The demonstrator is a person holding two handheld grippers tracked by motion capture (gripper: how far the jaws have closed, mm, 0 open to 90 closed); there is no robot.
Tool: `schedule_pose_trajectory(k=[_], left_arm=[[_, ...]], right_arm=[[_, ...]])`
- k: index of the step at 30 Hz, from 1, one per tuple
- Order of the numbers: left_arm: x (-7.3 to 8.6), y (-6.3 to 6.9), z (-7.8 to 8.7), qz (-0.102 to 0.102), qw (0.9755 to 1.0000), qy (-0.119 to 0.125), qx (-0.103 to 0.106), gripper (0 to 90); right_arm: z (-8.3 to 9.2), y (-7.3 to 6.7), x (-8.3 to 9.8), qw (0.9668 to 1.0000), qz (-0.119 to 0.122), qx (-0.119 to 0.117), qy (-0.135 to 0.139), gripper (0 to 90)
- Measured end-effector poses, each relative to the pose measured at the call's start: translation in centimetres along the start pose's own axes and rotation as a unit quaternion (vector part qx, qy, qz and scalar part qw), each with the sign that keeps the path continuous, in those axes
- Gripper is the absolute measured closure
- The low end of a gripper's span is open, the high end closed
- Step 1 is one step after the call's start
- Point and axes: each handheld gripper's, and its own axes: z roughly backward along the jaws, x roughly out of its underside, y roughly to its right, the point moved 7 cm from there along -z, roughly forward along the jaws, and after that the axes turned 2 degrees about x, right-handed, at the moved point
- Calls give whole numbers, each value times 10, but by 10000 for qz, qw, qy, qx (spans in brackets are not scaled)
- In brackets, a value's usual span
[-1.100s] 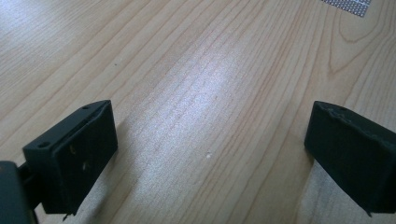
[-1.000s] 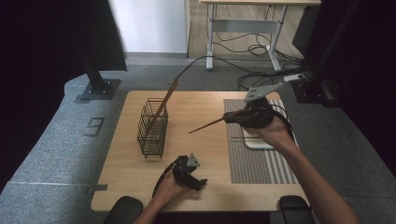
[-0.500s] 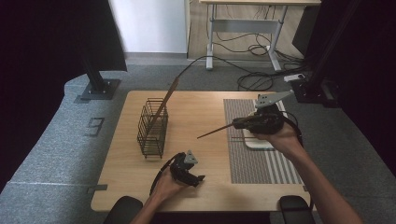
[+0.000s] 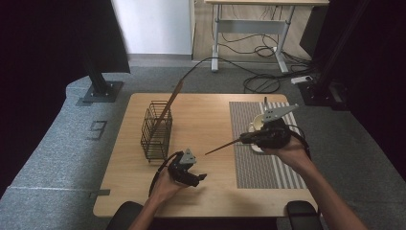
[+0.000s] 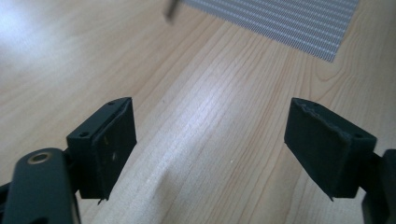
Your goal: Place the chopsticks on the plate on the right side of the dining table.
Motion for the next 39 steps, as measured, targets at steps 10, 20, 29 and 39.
schedule_pose_trajectory(k=[10,20,29,39], left_arm=[[-9,10,6,-224,9987,285,346,277],[-14,22,8,-356,9954,526,720,511],[-17,25,14,-525,9916,810,857,745],[-20,33,16,-828,9868,967,999,851]], right_arm=[[-23,-16,12,9992,57,-327,-222,821],[-50,-34,18,9963,87,-732,-431,821],[-59,-37,20,9950,21,-872,-478,821],[-58,-33,15,9972,64,-674,-325,723]])
